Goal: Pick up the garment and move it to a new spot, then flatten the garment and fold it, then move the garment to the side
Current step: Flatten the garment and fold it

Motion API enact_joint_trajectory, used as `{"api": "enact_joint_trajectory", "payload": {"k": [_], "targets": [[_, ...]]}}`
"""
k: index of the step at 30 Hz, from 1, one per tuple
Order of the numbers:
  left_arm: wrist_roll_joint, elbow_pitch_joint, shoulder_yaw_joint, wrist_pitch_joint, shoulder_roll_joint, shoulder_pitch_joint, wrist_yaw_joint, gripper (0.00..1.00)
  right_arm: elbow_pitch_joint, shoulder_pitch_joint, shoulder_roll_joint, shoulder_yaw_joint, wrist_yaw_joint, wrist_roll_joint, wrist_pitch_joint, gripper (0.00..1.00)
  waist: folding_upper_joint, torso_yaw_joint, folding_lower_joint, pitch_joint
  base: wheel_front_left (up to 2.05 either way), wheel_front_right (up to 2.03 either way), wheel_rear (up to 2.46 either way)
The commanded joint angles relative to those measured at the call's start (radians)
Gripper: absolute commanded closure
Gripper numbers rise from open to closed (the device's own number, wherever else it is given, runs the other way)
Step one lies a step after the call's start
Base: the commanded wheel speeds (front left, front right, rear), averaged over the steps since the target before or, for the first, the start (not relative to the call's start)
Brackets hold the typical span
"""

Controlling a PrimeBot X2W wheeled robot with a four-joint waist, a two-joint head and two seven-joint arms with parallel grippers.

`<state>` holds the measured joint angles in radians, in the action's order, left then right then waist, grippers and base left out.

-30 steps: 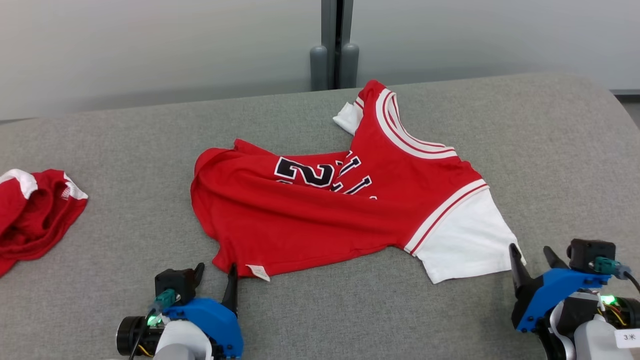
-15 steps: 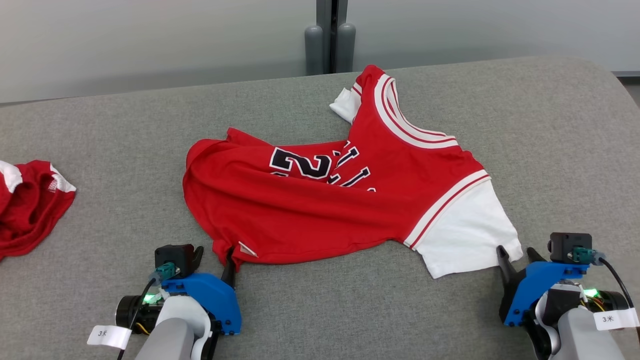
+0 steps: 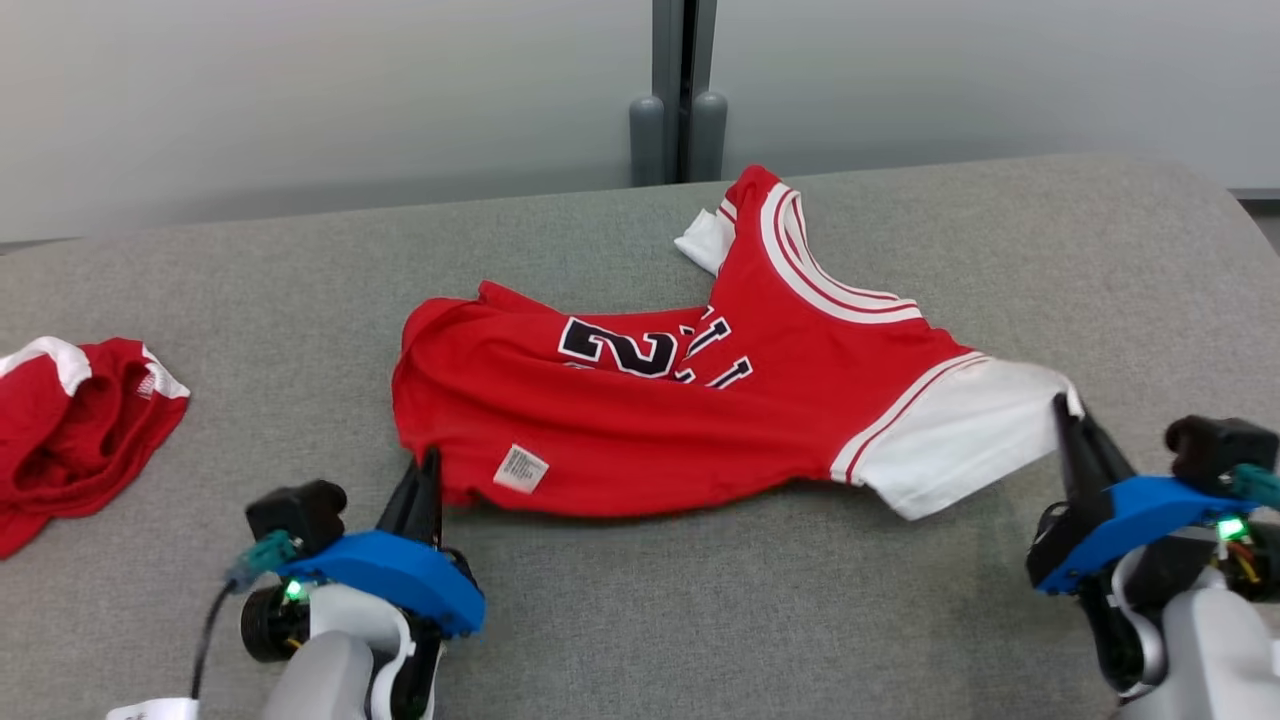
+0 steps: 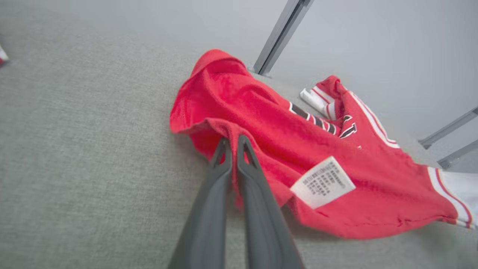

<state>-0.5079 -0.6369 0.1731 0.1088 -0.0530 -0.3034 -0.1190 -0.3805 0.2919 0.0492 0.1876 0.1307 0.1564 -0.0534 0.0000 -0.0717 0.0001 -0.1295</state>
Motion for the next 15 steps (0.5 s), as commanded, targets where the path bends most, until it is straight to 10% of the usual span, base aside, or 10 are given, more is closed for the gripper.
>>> {"api": "enact_joint_trajectory", "payload": {"k": [1,15], "targets": [[-0.025,0.035,-0.005,-0.009,0.001,0.019,-0.006,1.0,0.038,-0.018,0.002,0.006,0.0,0.016,-0.007,1.0,0.0,0.0,-0.0001,0.007,0.0,0.0,0.0],[-0.432,0.954,-0.085,-0.339,-0.028,0.178,0.057,1.0,0.792,-0.147,0.002,0.074,0.0,0.09,-0.203,1.0,0.0,0.002,-0.0001,0.039,0.0,0.0,0.0]]}}
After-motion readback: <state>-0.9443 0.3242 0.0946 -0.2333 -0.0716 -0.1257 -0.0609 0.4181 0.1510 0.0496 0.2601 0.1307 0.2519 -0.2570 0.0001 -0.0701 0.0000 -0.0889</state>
